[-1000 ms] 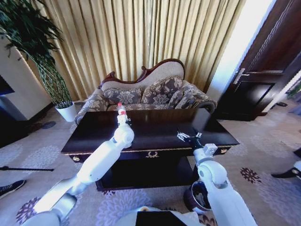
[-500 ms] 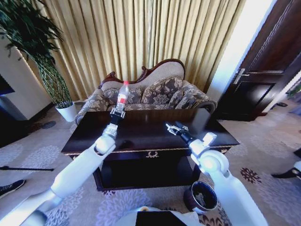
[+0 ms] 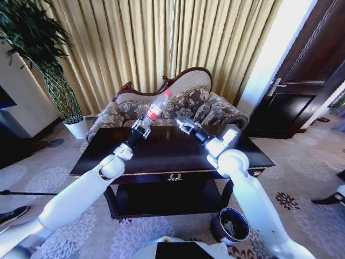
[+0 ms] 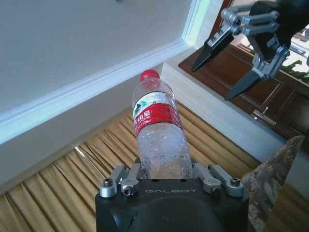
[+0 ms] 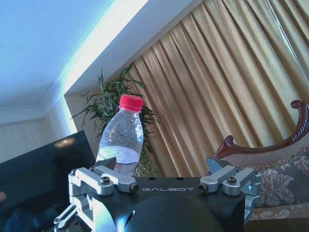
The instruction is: Move to the front of the table and place the trash on the table into the trash bin.
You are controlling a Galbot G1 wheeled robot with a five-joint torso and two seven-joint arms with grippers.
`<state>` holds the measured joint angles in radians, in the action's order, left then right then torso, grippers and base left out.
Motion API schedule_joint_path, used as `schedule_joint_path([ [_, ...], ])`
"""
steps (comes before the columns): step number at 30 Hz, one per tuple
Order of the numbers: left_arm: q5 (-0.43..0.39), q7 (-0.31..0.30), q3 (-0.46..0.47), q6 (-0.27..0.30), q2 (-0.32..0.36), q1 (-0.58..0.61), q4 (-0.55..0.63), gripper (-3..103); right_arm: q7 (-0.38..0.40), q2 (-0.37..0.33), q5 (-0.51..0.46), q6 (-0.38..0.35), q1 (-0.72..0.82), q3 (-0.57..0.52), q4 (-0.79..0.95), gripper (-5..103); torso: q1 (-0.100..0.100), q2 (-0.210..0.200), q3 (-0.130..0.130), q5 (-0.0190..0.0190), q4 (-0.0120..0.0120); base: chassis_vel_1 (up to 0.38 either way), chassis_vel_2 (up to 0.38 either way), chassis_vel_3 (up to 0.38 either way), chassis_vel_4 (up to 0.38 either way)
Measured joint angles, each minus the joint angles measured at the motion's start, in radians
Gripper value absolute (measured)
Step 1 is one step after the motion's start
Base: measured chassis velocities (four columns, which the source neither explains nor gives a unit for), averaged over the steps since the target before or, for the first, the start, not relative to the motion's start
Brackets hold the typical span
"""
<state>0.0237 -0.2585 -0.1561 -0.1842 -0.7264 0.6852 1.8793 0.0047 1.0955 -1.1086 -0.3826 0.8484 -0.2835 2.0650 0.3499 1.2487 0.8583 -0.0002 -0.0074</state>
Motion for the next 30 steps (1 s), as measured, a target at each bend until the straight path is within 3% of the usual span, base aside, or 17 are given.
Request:
schedule_joint_path([
  [12, -0.102, 0.011, -0.005, 0.029, 0.083, 0.052, 0.093, 35, 0.006, -0.001, 0.010, 0.000, -0.015, 0.073, 0.020, 100, 0.000, 0.000, 0.000, 0.0002, -0.0001, 0.000, 0.000, 0.000, 0.000],
  [30, -0.109, 0.046, -0.052, 0.031, 0.125, 0.031, 0.138, 35, 0.030, -0.010, 0.019, 0.006, -0.062, 0.115, -0.017, 100, 0.000, 0.000, 0.000, 0.0002, -0.0001, 0.000, 0.000, 0.000, 0.000],
])
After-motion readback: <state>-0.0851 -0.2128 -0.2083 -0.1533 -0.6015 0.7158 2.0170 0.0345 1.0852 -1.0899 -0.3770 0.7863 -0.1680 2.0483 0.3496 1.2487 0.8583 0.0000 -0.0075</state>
